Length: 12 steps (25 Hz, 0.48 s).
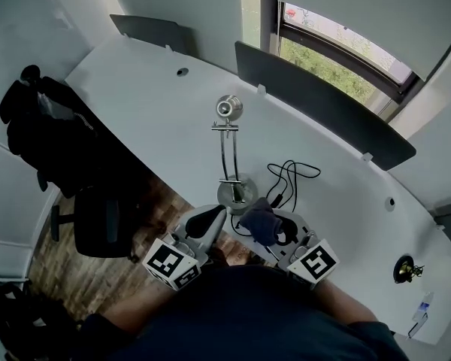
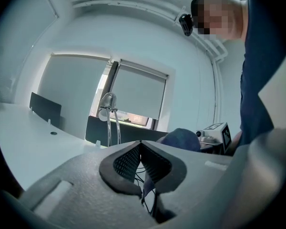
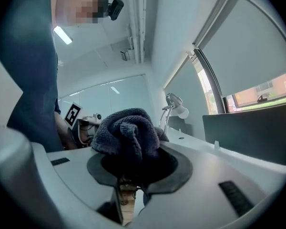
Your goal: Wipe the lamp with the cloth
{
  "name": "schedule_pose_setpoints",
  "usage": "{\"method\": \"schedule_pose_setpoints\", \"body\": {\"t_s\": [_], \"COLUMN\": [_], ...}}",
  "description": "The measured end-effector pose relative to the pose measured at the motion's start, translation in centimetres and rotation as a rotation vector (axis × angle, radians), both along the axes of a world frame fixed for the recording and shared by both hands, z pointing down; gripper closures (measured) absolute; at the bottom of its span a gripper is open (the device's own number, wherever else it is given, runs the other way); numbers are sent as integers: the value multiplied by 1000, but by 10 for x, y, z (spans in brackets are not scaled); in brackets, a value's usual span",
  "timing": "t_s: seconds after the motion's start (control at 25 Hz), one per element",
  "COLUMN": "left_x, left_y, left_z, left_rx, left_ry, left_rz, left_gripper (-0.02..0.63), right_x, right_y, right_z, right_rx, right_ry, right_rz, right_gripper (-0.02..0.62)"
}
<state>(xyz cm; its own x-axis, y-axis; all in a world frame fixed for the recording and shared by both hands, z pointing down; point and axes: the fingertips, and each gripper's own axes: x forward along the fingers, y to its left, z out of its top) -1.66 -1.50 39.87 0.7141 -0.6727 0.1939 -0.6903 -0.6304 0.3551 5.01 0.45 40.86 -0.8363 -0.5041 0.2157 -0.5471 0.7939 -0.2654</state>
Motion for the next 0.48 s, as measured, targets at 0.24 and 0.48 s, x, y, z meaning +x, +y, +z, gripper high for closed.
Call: {"method": "schedule_pose_setpoints", "body": {"t_s": [0.24,0.48], "left_x": [-3,-4], "left_y": [-36,-60], "left_z": [7,22], "left_rx": [16,15], "left_ry": [-5,-32], "left_rz": [64,117], "left_gripper": [598,598], "right_x": [-3,2], "right_y": [-21,-39], "right_z": [11,18], "right_rx": [-21,-36], "right_ry": [38,65], "right_rz": [70,142], "right_gripper": [466,465]}}
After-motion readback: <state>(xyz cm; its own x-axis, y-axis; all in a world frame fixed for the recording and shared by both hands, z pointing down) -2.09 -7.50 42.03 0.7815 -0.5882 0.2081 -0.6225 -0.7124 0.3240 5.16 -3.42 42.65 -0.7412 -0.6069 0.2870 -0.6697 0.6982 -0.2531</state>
